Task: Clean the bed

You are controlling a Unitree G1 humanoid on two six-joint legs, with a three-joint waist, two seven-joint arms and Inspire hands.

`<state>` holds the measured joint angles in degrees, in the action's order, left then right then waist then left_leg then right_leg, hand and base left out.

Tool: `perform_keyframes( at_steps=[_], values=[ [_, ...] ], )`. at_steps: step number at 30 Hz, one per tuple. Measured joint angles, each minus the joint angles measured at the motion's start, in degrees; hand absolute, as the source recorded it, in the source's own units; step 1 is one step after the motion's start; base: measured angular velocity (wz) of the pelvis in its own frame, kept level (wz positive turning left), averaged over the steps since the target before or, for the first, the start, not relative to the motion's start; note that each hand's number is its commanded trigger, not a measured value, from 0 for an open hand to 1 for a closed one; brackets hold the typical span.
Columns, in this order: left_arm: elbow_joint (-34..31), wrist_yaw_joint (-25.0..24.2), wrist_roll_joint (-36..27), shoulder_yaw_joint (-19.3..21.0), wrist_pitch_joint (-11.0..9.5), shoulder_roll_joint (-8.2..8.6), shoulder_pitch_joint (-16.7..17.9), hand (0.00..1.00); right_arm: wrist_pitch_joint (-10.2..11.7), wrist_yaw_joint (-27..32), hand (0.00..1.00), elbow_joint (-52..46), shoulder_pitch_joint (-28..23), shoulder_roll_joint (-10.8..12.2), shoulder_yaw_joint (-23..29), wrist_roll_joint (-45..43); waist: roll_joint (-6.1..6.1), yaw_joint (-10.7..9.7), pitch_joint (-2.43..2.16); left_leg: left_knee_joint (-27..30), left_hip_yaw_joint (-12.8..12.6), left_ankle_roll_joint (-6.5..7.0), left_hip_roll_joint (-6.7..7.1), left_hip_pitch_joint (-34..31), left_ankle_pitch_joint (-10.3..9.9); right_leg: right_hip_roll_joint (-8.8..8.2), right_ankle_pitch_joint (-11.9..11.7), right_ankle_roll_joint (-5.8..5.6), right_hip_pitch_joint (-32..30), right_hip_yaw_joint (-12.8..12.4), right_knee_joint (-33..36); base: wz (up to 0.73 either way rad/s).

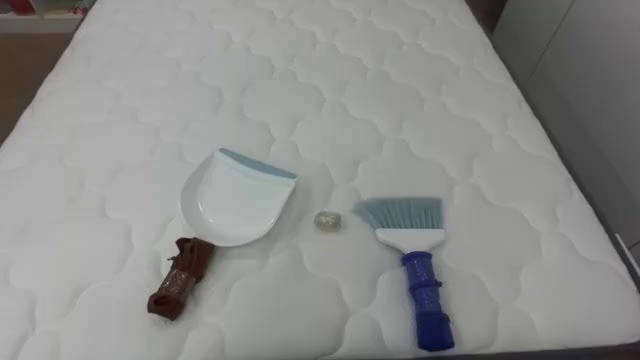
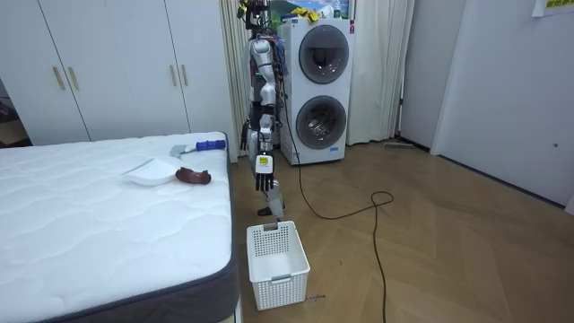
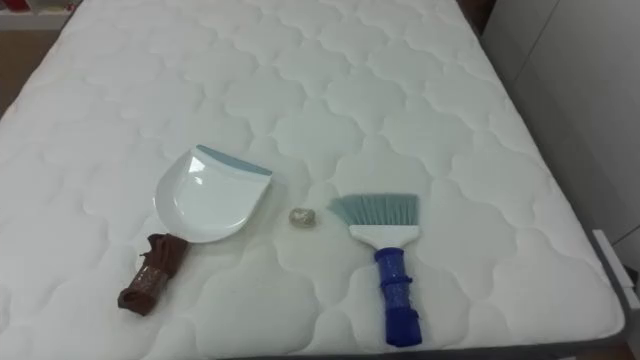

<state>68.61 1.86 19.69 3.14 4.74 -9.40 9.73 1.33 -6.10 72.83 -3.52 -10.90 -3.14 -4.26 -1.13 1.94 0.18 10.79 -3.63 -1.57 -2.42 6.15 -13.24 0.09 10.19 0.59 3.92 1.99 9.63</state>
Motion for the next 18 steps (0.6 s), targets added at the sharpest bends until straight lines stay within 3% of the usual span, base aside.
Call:
perform_keyframes(
  at_steps=[12, 18],
  values=[
    [-1.39, 1.33, 0.19, 0.03, -0.24, 0.01, 0.43, 0.00, 0.50, 0.81, 0.00, 0.00, 0.05, 0.06, -0.08, 0.01, -0.03, 0.03, 0.01, -0.02, -0.08, 0.00, 0.00, 0.14, 0.00, 0.00, 0.00, 0.00, 0.20, 0.05, -0.01, 0.00],
    [-3.50, 7.29, 0.07, 0.75, -2.97, -0.06, 0.28, 0.00, 2.55, 2.57, 0.00, 0.05, 0.08, 0.40, -0.22, 2.01, -0.27, -0.12, 0.08, -0.05, 0.04, 0.00, 0.00, 0.16, 0.00, -0.02, -0.01, 0.00, 0.22, 0.22, 0.03, 0.00]
  ],
)
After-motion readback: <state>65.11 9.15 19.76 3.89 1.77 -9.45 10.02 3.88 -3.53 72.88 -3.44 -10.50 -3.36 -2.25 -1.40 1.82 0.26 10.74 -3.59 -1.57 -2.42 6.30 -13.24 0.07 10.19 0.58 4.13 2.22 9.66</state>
